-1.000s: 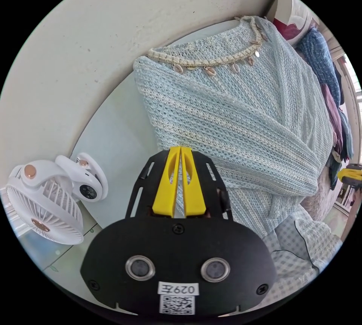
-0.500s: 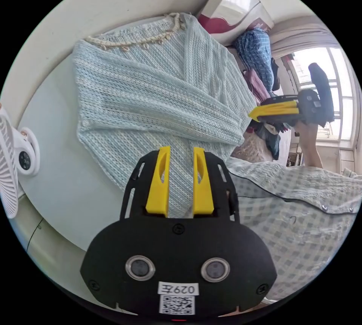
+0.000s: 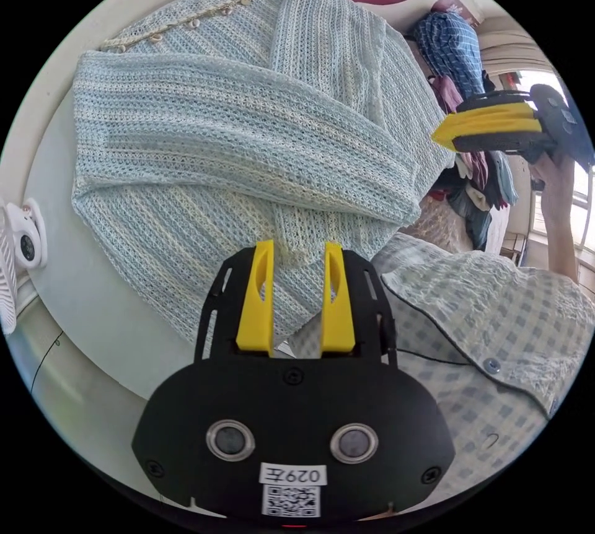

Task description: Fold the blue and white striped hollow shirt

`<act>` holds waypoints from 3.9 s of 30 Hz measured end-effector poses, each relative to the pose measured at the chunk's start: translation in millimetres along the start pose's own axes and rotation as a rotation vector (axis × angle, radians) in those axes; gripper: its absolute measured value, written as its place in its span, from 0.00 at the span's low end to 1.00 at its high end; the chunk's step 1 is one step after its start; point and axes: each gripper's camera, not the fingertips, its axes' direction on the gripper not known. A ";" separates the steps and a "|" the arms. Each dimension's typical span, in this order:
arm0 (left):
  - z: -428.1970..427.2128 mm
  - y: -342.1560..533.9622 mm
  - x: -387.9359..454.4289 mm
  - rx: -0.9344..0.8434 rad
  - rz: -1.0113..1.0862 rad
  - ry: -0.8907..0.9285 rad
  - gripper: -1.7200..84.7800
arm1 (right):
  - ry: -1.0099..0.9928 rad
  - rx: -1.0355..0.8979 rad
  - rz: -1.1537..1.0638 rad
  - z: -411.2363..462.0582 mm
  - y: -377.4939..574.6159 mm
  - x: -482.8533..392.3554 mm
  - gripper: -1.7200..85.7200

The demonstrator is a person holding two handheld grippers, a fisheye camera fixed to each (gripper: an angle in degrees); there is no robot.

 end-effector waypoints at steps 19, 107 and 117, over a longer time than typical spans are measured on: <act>-20.5 19.0 -30.8 0.037 -0.082 0.104 0.01 | -0.014 0.051 0.010 -8.7 -9.5 18.5 0.02; -199.0 52.8 -11.3 0.305 -0.225 -0.142 0.17 | 0.016 -0.056 -0.010 3.2 30.5 71.1 0.01; -168.2 -3.4 -50.5 0.137 -0.280 -0.182 0.16 | 0.023 -0.041 0.028 19.4 41.4 88.2 0.01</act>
